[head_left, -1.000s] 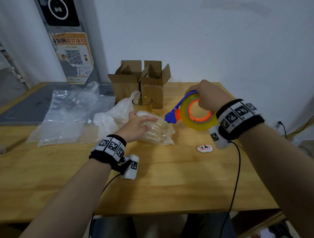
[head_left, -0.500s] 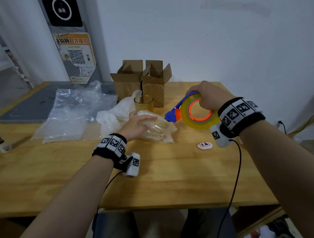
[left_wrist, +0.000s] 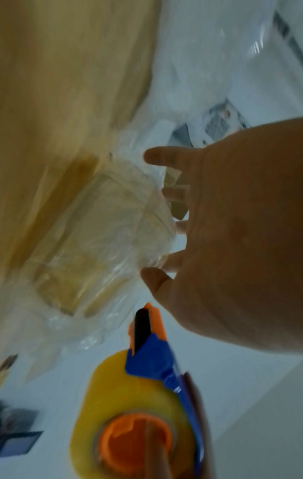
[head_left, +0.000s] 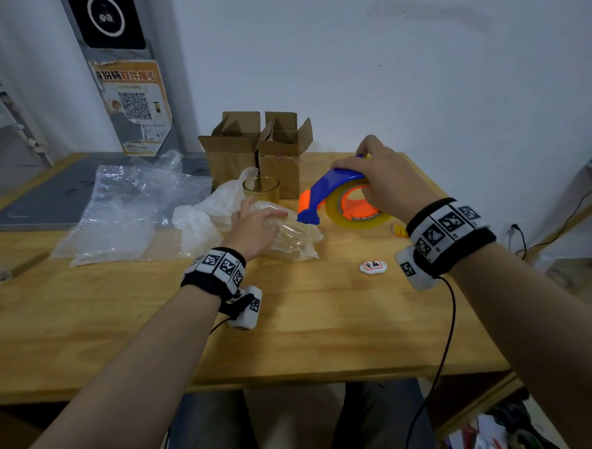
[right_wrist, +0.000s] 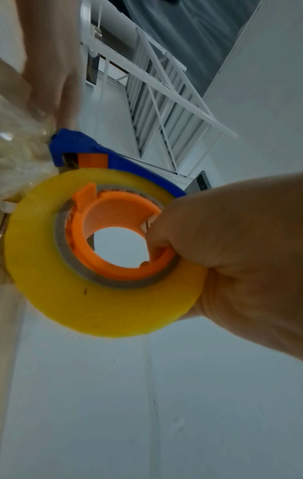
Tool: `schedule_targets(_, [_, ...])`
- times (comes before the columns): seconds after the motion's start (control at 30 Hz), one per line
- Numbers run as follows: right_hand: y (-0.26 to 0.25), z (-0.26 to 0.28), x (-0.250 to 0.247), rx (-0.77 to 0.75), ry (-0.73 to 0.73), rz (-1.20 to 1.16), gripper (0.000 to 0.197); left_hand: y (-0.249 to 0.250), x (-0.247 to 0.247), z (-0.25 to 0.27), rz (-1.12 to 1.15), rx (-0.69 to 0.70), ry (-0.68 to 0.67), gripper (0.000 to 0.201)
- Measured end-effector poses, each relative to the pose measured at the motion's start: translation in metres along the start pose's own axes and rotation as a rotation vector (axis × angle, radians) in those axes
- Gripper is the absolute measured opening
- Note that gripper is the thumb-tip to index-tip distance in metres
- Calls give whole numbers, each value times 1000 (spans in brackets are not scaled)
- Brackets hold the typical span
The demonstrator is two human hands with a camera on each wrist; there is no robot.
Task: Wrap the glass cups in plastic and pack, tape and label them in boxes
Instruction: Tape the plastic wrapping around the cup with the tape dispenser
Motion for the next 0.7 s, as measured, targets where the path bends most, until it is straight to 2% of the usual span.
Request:
schedule_targets(0.1, [3,12,4,5,-26,-28,68,15,4,1,-264,52,24,36])
schedule_targets(0.2, [9,23,11,46,-85,-6,76,22,11,-2,-401,25,20,54])
schedule_targets(0.27, [10,29,13,57,-105,-4,74,25,16,-4,-424,-2,16,58])
schedule_targets(0.43, [7,30,11,101,-117,19,66,29,21,-11,-408,15,-1,50])
schedule_targets(0.53, [-6,24,9,133,-176,103,64,39,21,-13,-405,43,-3,50])
schedule_targets(0.7, [-24,11,-2,175,-247,183,56,44,35,-14,-528,-15,-65,52])
Point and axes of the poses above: each hand's wrist, its own z-axis away from the middle knuckle, its own x-axis out of the palm, y = z × x, the point moved 8 cm from there along -z, towards the middle knuckle, and after that the axes turned 4 degrees about -y, right-handed, at the moved point
